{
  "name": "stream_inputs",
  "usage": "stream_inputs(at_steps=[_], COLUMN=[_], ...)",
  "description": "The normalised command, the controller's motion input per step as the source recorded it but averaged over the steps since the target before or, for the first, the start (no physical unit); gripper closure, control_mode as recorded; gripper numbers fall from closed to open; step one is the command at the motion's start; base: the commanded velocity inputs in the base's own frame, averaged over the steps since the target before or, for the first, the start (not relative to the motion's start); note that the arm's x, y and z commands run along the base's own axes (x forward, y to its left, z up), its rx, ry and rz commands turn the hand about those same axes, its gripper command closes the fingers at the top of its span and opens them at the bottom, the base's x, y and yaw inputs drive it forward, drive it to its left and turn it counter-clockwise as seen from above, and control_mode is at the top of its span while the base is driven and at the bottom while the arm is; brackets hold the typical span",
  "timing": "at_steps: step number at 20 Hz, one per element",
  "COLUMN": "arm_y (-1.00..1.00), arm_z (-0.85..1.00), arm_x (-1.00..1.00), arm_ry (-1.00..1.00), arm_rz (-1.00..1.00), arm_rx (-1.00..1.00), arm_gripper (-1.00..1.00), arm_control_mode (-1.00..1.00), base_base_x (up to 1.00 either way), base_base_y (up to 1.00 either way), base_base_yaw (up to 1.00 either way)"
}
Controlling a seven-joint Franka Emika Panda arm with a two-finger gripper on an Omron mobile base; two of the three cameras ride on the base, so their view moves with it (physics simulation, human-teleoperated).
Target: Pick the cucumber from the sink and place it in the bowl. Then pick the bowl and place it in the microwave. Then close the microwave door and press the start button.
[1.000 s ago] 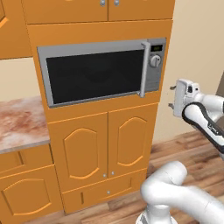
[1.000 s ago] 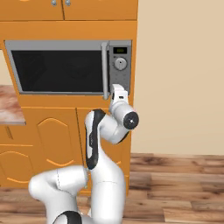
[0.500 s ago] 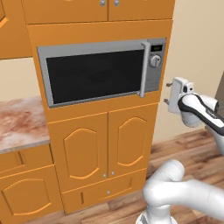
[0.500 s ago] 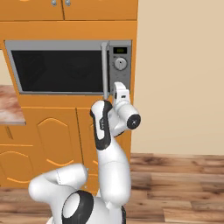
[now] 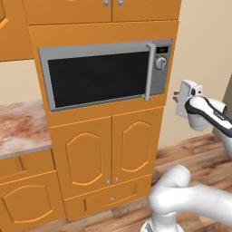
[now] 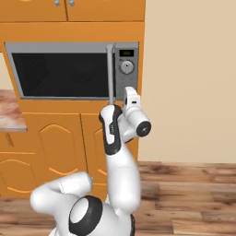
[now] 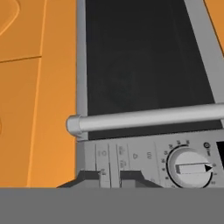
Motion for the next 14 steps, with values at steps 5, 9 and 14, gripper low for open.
stream_inputs(at_steps=[5,9,14], arm_y=[-0.01,-0.01,-0.05], arm_z=[0.00,0.00,0.00], arm_x=[0.41,0.27,0.30], arm_ry=[0.01,0.00,0.00], arm_rz=[-0.07,-0.07,-0.06], arm_rx=[0.00,0.00,0.00], arm_gripper=[1.00,1.00,1.00], arm_control_mode=[-1.00,-1.00,-1.00], base_base_x=[0.00,0.00,0.00], base_base_y=[0.00,0.00,0.00], base_base_yaw=[0.00,0.00,0.00])
